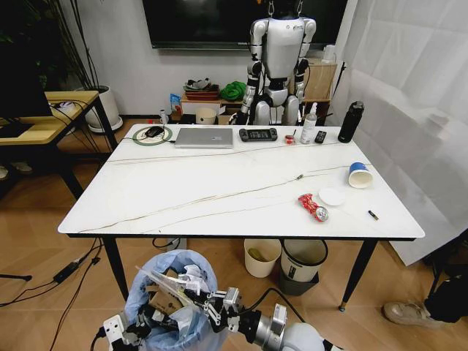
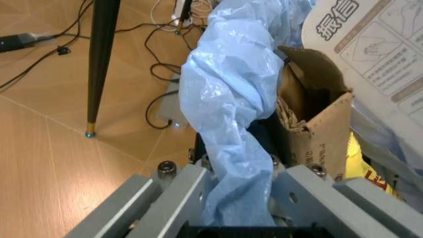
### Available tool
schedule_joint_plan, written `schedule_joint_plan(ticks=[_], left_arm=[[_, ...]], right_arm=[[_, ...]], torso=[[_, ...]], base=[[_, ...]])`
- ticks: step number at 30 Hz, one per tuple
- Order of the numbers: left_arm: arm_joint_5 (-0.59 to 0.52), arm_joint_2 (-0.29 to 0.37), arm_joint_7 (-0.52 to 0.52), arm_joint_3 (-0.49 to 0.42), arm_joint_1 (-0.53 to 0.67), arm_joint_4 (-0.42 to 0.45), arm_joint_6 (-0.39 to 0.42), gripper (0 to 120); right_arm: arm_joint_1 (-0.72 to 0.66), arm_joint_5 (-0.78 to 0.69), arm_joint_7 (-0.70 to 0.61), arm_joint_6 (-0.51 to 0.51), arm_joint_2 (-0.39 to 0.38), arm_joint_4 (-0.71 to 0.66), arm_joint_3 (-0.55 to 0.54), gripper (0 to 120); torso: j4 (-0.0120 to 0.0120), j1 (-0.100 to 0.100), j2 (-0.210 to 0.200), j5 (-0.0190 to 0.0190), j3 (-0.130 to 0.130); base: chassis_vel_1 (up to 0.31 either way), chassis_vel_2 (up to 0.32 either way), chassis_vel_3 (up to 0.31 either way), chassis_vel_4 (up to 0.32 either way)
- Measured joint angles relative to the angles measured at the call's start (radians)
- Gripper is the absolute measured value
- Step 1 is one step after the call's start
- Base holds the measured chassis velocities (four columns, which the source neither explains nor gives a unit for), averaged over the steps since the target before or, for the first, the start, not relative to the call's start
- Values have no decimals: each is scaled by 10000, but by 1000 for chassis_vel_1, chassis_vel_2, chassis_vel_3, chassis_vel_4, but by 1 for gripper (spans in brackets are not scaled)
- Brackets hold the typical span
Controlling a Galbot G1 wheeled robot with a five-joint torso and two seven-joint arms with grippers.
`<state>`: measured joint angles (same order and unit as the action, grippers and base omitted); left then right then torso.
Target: Pick up the trash bin and place the trash from the table into it.
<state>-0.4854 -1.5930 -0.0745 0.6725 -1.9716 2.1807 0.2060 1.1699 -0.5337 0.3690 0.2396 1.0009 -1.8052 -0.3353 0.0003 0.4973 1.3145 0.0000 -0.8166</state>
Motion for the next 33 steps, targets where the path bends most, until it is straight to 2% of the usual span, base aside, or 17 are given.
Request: schedule_joint_plan(ticks=[2,7,9,14,16,20,23,26,33], left_arm=[[-12,7,-5,1,-3,11,4,0],[-31,22,-23,-2,-4,13,19,0],[-32,22,-25,-7,0,13,21,0],[-46,30,-30,-16,33,-51,24,0],[-47,33,-32,-16,44,-69,24,0],[-91,68,-74,35,123,-196,39,0],[-112,77,-82,42,133,-215,40,0],[-141,82,-91,30,135,-239,41,0],[-169,89,-140,-9,113,-272,65,0]], right_arm=[[31,27,11,21,-6,14,15,8],[85,80,32,52,25,34,43,30],[82,81,33,53,26,33,43,34],[63,63,22,54,-20,-42,135,55],[57,46,13,53,-51,-91,151,58],[87,-46,-33,39,-274,-312,229,77],[110,-56,-36,38,-339,-335,265,84],[96,-106,-42,36,-378,-336,348,98],[31,-169,-65,17,-313,-315,426,100]], torso=[[-1,0,0,0,0],[0,0,0,1,0],[0,0,0,1,0],[0,0,0,1,0],[0,0,0,1,0],[0,0,0,0,0],[0,0,1,0,0],[0,0,1,1,0],[0,0,0,0,0]], base=[[0,0,0,0],[0,0,0,0],[0,0,0,0],[0,0,0,0],[0,0,0,0],[0,0,0,0],[0,0,0,0],[0,0,0,0],[0,0,0,0]])
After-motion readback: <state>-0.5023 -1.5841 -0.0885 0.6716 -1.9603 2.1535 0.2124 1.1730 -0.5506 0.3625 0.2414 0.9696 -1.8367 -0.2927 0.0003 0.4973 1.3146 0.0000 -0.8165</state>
